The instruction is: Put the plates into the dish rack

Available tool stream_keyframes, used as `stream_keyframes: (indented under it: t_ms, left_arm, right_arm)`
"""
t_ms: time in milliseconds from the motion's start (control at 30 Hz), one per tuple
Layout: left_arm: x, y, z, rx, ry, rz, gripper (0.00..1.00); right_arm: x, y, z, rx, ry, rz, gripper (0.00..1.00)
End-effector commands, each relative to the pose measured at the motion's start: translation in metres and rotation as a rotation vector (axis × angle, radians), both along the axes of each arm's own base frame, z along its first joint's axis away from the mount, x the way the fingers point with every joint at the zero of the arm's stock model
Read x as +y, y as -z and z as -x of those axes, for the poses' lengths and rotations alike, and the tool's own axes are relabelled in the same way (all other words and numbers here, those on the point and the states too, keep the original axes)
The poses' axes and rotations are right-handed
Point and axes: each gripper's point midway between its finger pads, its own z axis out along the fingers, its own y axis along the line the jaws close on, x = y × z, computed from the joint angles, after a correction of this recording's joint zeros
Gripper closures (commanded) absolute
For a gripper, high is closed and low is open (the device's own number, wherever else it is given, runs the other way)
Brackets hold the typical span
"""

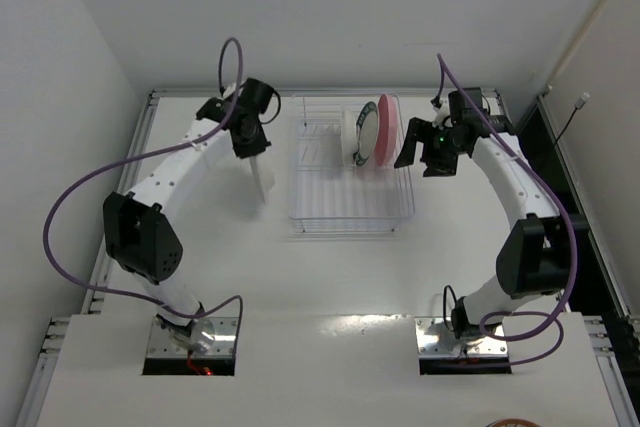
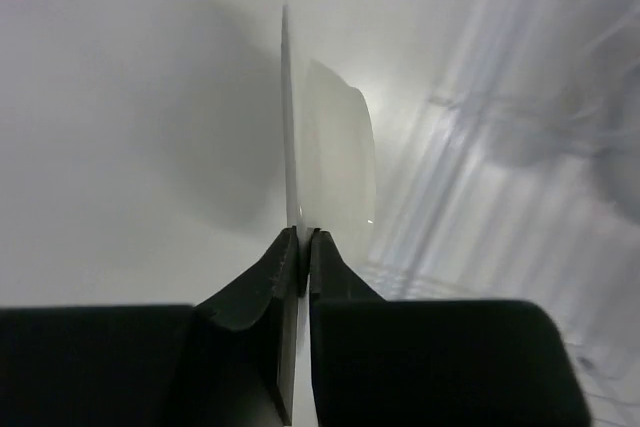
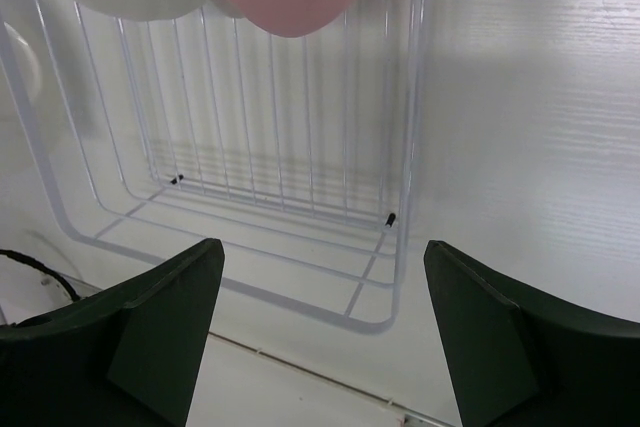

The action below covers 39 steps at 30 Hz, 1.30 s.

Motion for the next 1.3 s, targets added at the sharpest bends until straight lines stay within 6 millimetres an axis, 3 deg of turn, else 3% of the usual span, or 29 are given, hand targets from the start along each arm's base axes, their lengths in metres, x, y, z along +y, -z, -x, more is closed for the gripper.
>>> stream_keyframes:
  t_ms: [0, 67, 233, 300, 333, 367, 467, 500, 667, 767, 933, 1200, 1267]
  left_arm:
    - [0.006, -0.073, -0.016, -0.174, -0.044, 0.046, 1.0]
    - [0.007, -0.101, -0.026, -0.237, -0.066, 0.069, 1.0]
    - [0.003, -0.146, -0.047, -0.378, -0.077, 0.129, 1.0]
    - [-0.007, -0.166, -0.063, -0.464, -0.043, 0.193, 1.0]
    - [-0.014, -0.175, -0.069, -0.498, -0.015, 0.219, 1.0]
    - [-0.032, -0.196, -0.079, -0.581, 0.057, 0.299, 1.0]
    - [-0.072, -0.23, -0.092, -0.705, 0.241, 0.439, 1.0]
    - [-0.081, -0.233, -0.095, -0.714, 0.283, 0.458, 1.0]
    - [-0.124, -0.213, -0.114, -0.658, 0.458, 0.55, 1.0]
    - [-0.134, -0.193, -0.118, -0.616, 0.514, 0.552, 1.0]
    - [-0.141, -0.153, -0.123, -0.531, 0.54, 0.543, 1.0]
    - [-0.139, -0.121, -0.128, -0.464, 0.51, 0.521, 1.0]
    - [-0.147, -0.113, -0.126, -0.446, 0.517, 0.504, 1.0]
  right_arm:
    - [0.001, 0.0, -0.002, -0.014, -0.006, -0.013, 0.21]
    - [-0.002, 0.0, -0.002, -0.015, 0.004, -0.013, 0.21]
    - [-0.001, -0.001, -0.004, -0.023, -0.001, -0.021, 0.21]
    - [-0.001, 0.002, -0.004, -0.014, -0.001, -0.021, 0.21]
    - [-0.001, 0.002, -0.004, -0.014, -0.001, -0.021, 0.21]
    - [-0.001, 0.002, -0.004, -0.014, -0.001, -0.021, 0.21]
    - [-0.001, 0.005, -0.002, -0.005, -0.001, -0.02, 0.21]
    - [-0.001, 0.005, -0.002, -0.005, -0.001, -0.02, 0.21]
    - [-0.006, 0.009, -0.002, 0.004, 0.013, -0.012, 0.21]
    - [-0.009, 0.012, 0.0, 0.013, 0.022, -0.011, 0.21]
    - [-0.009, 0.012, 0.0, 0.013, 0.022, -0.011, 0.21]
    - [-0.012, 0.015, 0.001, 0.022, 0.031, -0.011, 0.21]
    - [-0.012, 0.015, 0.001, 0.022, 0.031, -0.011, 0.21]
